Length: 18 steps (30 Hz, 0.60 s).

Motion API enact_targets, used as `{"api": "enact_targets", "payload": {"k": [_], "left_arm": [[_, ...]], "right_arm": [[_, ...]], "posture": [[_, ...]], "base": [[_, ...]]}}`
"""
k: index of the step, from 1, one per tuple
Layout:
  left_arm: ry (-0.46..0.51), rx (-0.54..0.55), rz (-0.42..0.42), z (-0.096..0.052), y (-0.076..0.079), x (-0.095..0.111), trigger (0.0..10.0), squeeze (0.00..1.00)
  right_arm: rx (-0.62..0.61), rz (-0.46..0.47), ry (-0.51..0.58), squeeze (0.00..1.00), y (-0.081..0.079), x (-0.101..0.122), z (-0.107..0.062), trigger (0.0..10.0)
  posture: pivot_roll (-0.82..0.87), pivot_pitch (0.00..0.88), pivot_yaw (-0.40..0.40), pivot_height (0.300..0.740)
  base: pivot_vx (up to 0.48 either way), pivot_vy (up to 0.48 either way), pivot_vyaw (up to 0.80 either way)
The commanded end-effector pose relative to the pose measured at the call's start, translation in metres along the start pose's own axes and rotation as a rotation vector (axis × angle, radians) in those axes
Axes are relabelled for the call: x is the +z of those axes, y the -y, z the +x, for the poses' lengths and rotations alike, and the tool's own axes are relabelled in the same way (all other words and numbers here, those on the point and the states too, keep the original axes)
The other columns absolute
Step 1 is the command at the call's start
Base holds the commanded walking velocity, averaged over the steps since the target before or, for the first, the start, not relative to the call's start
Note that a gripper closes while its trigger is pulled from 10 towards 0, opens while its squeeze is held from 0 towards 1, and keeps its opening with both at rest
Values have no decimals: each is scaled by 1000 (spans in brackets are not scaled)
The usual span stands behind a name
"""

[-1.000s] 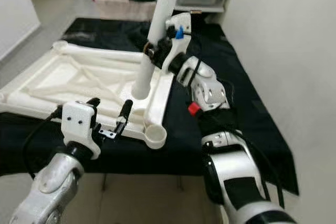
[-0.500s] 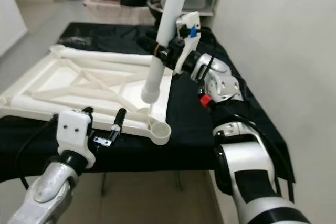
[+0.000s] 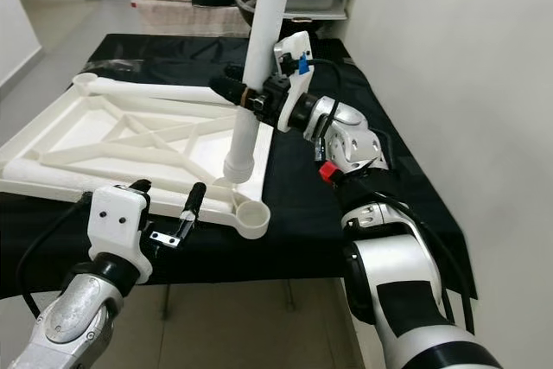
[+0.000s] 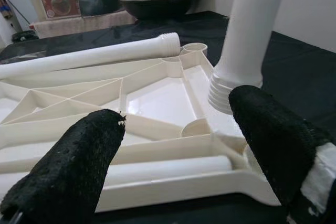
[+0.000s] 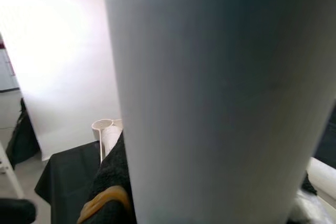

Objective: Building children table

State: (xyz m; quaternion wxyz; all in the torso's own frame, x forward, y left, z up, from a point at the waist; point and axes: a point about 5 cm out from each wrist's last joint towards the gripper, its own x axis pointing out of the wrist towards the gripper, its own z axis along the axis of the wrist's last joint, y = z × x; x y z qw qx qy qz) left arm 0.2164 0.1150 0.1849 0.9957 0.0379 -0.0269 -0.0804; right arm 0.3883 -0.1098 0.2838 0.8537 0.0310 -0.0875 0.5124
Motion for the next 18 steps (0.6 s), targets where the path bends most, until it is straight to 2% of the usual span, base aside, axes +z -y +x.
{"api": "enact_targets", "payload": {"k": [1,3,4,5,6,7,8,10,18], "left_arm": [[-11,20,-1,0,-2,0,10000,0],[-13,27,2,0,-3,0,10000,0],[-15,33,3,0,-4,0,10000,0],[-16,34,4,0,-4,0,10000,0],[-16,34,4,0,-4,0,10000,0],[-17,34,3,-1,-4,0,10000,0],[-17,34,3,-1,-4,0,10000,0],[-18,33,2,-1,-3,0,10000,0],[-17,33,1,-3,-3,1,10000,0]], "right_arm": [[16,0,14,0,1,6,0,10000],[50,11,17,0,-1,8,0,10000],[111,26,21,0,-4,10,0,10000],[225,28,18,0,-11,13,-2,10000],[225,28,18,0,-11,13,-2,10000],[317,26,12,0,-18,15,-5,10000],[317,26,12,0,-18,15,-5,10000],[457,0,7,0,-29,17,-7,10000],[501,-17,51,0,-35,21,2,10000]], "posture": [[151,132,-32,740],[151,132,-32,740],[151,133,-32,740],[153,133,-34,740],[153,133,-34,740],[153,131,-36,740],[153,131,-36,740],[152,132,-35,740],[159,123,-40,740]], "base": [[0,0,0],[0,0,0],[0,0,0],[0,0,0],[0,0,0],[0,0,0],[0,0,0],[0,0,0],[0,0,0]]}}
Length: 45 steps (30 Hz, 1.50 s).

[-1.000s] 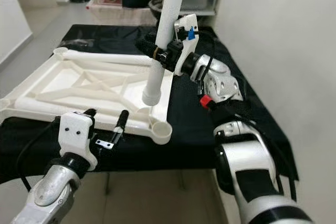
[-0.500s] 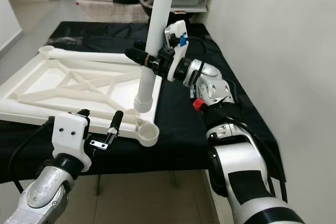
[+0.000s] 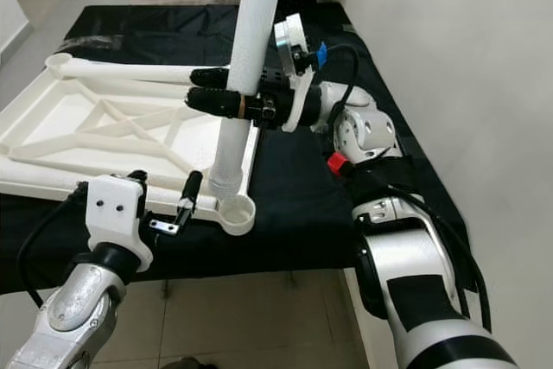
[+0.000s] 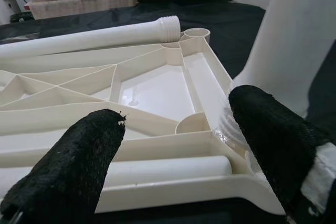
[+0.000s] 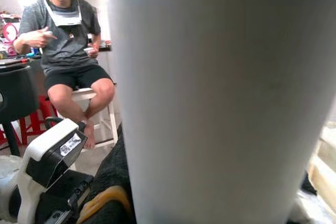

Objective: Building children table

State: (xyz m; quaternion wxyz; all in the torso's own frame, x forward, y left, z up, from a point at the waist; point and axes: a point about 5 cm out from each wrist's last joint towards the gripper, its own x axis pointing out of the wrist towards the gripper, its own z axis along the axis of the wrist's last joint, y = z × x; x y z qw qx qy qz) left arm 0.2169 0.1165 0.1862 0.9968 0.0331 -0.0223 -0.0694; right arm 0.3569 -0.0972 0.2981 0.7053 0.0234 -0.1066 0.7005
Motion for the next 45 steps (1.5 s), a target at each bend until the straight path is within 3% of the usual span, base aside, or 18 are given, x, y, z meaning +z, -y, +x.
{"api": "enact_targets", "payload": {"k": [1,4,8,10,16,20,29,45], "left_arm": [[-8,10,9,-4,-1,0,10000,0],[-10,9,9,-5,0,0,10000,0],[-46,-30,-7,-14,3,-7,10000,0],[-75,-92,-13,-22,9,-12,10000,0],[-84,-143,-31,-29,18,-11,10000,0],[-73,-156,-40,-31,22,-6,10000,0],[-74,-164,-53,-38,23,0,10000,0],[-104,-160,-44,-41,24,-2,10000,0]], "right_arm": [[33,-32,7,0,-1,6,5,10000],[48,-30,8,0,-1,6,6,10000],[32,-61,-77,0,-1,-5,11,10000],[64,-76,-152,0,-5,-15,12,10000],[146,-46,-221,0,-9,-24,8,10000],[135,-52,-226,0,-4,-24,12,10000],[144,-85,-212,0,7,0,10,10000],[273,-15,-180,0,-6,-3,9,10000]], "posture": [[159,122,-39,740],[159,122,-39,740],[154,123,-37,740],[160,133,-37,740],[165,160,-36,740],[170,177,-37,740],[180,233,-31,740],[186,253,-20,740]], "base": [[0,0,0],[0,0,0],[0,0,0],[0,0,0],[0,0,0],[0,0,0],[0,0,0],[0,0,0]]}}
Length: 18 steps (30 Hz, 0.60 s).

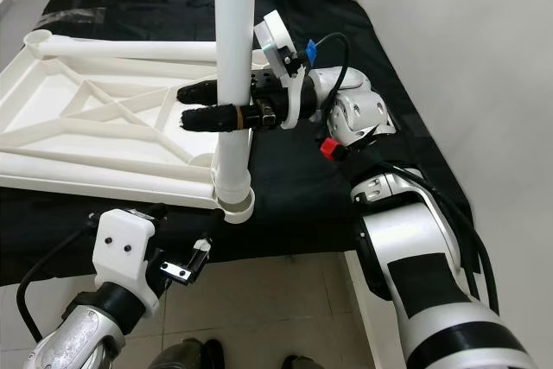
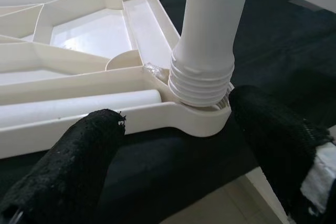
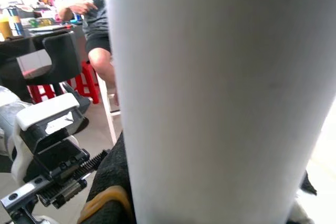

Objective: Building children table

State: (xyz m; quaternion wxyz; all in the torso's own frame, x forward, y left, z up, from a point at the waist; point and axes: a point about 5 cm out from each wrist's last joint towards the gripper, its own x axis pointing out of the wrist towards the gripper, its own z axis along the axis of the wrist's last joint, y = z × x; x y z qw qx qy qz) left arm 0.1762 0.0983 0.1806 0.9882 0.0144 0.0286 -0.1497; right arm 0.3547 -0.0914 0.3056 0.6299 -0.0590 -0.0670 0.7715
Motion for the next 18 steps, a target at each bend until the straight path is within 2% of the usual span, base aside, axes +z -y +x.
{"api": "enact_targets", "payload": {"k": [1,13,18], "left_arm": [[-11,5,0,-3,0,0,10000,0],[-18,8,-3,-5,2,-1,10000,0],[-18,16,-4,-4,1,0,10000,0]], "right_arm": [[58,22,-19,0,-5,-9,6,10000],[76,11,-65,0,-5,-14,10,10000],[35,2,-121,0,-1,-13,0,10000]], "posture": [[187,253,-21,740],[184,256,-29,740],[179,256,-34,740]], "base": [[0,0,0],[0,0,0],[0,0,0]]}}
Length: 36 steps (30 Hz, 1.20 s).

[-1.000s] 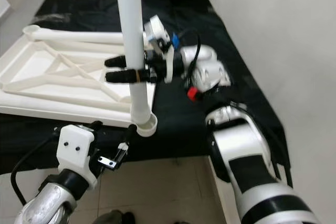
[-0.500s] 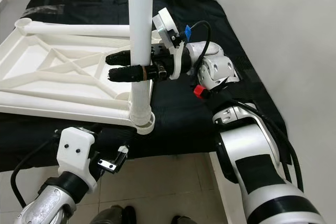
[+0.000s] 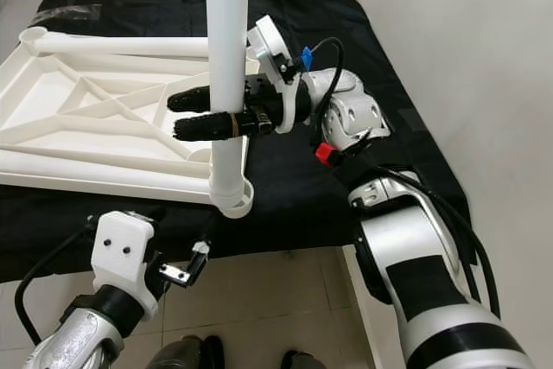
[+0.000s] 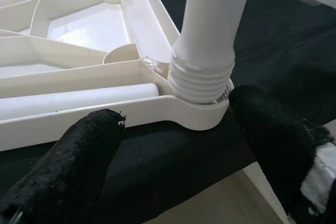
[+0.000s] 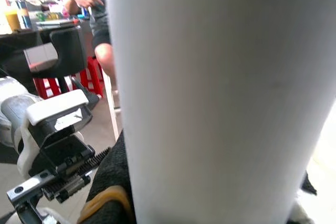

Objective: Building children table

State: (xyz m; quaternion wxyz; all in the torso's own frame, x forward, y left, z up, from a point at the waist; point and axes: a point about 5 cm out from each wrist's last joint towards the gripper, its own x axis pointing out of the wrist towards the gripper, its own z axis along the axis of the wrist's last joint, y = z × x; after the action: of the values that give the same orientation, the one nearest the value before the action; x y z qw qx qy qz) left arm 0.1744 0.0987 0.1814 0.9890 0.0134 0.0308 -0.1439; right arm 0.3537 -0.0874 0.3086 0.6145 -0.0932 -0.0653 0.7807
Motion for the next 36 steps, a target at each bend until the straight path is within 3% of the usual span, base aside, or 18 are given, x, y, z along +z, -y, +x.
{"api": "enact_targets", "payload": {"k": [1,7,19,31,36], "left_arm": [[-14,5,-1,-2,1,-1,10000,0],[-18,7,1,-2,1,-2,10000,0],[-12,8,4,0,1,-2,10000,0],[-4,16,7,2,-1,-1,10000,0],[4,23,11,4,-2,1,10000,0]], "right_arm": [[-2,45,-69,0,-2,-16,-4,10000],[-7,58,-93,0,-6,-13,-15,10000],[65,79,-84,0,-20,-30,-3,10000],[-41,113,-108,0,-15,-45,0,10000],[-165,148,-159,0,-13,-55,-1,10000]], "posture": [[179,256,-34,740],[171,255,-35,740],[173,253,-33,740],[165,249,-37,740],[158,251,-36,740]], "base": [[0,0,0],[0,0,0],[0,0,0],[0,0,0],[0,0,0]]}}
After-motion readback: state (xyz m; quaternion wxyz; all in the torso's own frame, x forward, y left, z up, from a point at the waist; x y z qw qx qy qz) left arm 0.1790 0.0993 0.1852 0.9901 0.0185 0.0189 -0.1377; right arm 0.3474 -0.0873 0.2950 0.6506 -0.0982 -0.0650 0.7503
